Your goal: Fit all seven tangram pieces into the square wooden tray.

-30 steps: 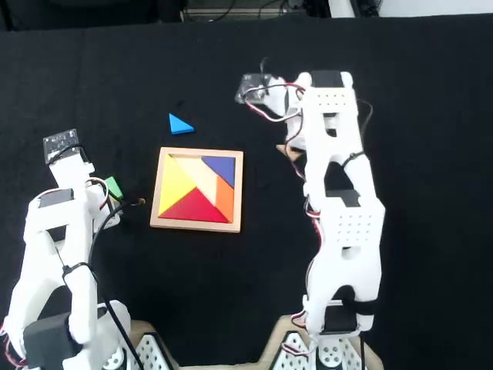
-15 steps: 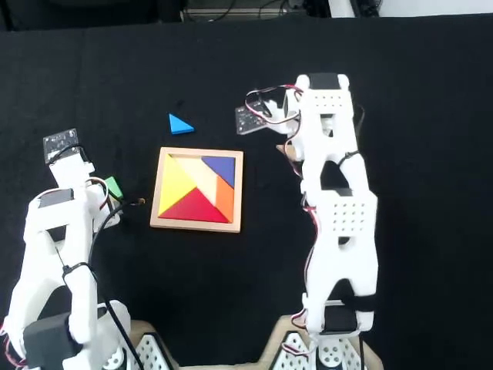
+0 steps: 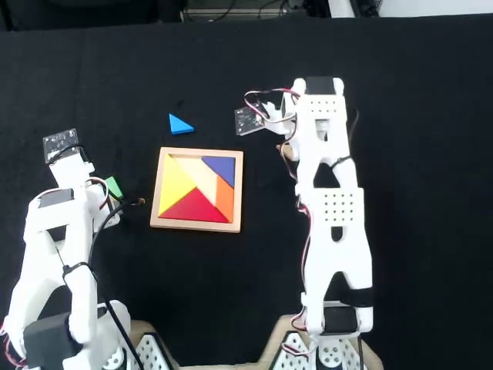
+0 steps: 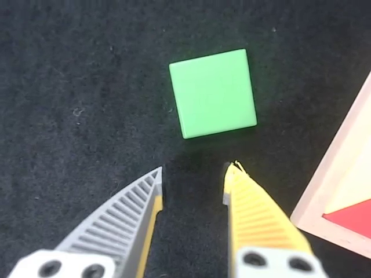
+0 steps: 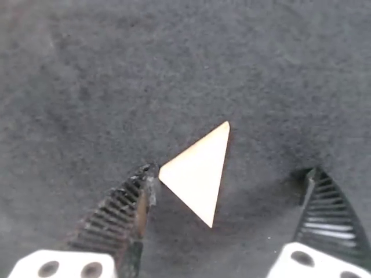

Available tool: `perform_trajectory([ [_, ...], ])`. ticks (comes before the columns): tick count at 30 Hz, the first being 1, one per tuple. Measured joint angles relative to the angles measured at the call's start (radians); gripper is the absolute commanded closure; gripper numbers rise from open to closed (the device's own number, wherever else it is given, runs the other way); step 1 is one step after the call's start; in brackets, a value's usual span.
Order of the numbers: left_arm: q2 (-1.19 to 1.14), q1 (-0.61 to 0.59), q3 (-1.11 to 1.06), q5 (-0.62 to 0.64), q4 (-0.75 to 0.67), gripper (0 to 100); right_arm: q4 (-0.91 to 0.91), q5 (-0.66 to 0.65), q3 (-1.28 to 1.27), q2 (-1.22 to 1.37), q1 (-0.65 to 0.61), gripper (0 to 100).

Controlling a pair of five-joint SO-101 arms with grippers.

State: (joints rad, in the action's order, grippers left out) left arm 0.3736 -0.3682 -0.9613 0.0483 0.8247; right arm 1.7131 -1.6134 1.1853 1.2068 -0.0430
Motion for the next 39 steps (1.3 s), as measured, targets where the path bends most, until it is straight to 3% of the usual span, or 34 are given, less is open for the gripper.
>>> perform_trajectory([
  [4,0.000,0.000,0.000,0.000,0.000,82,0.020,0.000,0.018,0.012,-0.003,64.1],
  [13,0.000,0.000,0.000,0.000,0.000,82,0.020,0.046,0.055,0.015,-0.032,87.9],
  [25,0.000,0.000,0.000,0.000,0.000,82,0.018,0.046,0.055,0.014,-0.043,89.7],
  [29,0.000,0.000,0.000,0.000,0.000,82,0.018,0.048,0.055,0.014,-0.043,98.8],
  [36,0.000,0.000,0.000,0.000,0.000,82,0.018,0.135,0.032,-0.014,-0.043,95.8],
  [39,0.000,0.000,0.000,0.000,0.000,82,0.018,0.161,0.028,-0.020,-0.043,85.3],
])
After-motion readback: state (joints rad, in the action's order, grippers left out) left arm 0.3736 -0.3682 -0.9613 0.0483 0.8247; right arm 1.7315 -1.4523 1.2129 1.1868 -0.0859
